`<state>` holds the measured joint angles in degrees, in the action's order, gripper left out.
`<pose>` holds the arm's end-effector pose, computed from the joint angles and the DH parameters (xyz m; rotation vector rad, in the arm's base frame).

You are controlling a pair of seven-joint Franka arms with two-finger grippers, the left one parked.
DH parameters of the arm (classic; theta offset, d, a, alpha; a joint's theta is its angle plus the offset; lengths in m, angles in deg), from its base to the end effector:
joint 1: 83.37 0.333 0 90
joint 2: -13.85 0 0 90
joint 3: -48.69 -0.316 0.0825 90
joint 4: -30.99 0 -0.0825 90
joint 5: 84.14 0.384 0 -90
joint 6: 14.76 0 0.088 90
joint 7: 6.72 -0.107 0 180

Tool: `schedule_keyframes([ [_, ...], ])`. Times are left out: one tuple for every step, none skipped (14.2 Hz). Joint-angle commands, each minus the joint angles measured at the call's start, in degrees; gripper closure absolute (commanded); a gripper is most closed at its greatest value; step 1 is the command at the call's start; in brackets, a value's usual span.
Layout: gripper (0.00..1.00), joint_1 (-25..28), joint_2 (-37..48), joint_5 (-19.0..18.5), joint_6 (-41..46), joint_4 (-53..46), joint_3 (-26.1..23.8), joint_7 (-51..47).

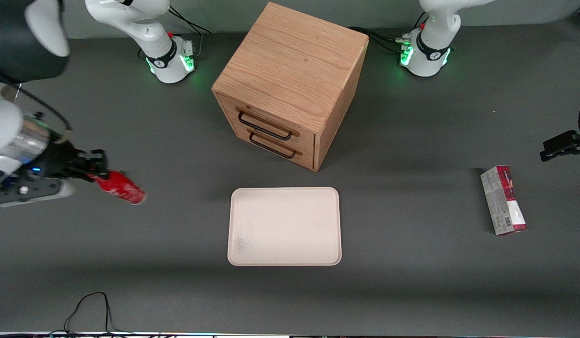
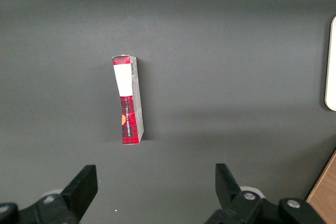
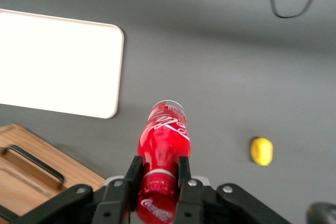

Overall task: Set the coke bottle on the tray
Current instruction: 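Close the right gripper on the bottle neck and lift it, then carry the bottle with the right gripper over the white tray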

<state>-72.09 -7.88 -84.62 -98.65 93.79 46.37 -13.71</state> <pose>0.6380 0.1472 0.6069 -3.1320 -0.1751 0.0187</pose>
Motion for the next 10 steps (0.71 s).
schedule_keyframes([
  [1.00,5.8,-5.3,-0.6,0.9,-7.7,0.4,-8.9],
  [1.00,7.8,-6.1,-0.6,0.9,-8.4,0.4,-12.2],
  [1.00,9.5,-6.6,-0.6,0.2,-8.4,0.4,-15.2],
  [1.00,11.2,-7.0,-0.6,-0.7,-8.4,0.4,-18.0],
  [1.00,12.4,-7.6,-0.6,-1.4,-8.4,0.4,-19.8],
  [1.00,13.2,-8.0,-0.5,-2.0,-8.3,0.4,-20.2],
  [1.00,13.6,-8.7,-0.5,-2.6,-8.3,0.4,-20.2],
  [1.00,13.6,-9.4,-0.4,-3.6,-8.2,0.3,-20.0],
  [1.00,13.6,-10.6,-0.4,-4.6,-8.2,0.3,-19.5],
  [1.00,13.6,-12.2,-0.4,-6.3,-8.2,0.3,-19.4],
])
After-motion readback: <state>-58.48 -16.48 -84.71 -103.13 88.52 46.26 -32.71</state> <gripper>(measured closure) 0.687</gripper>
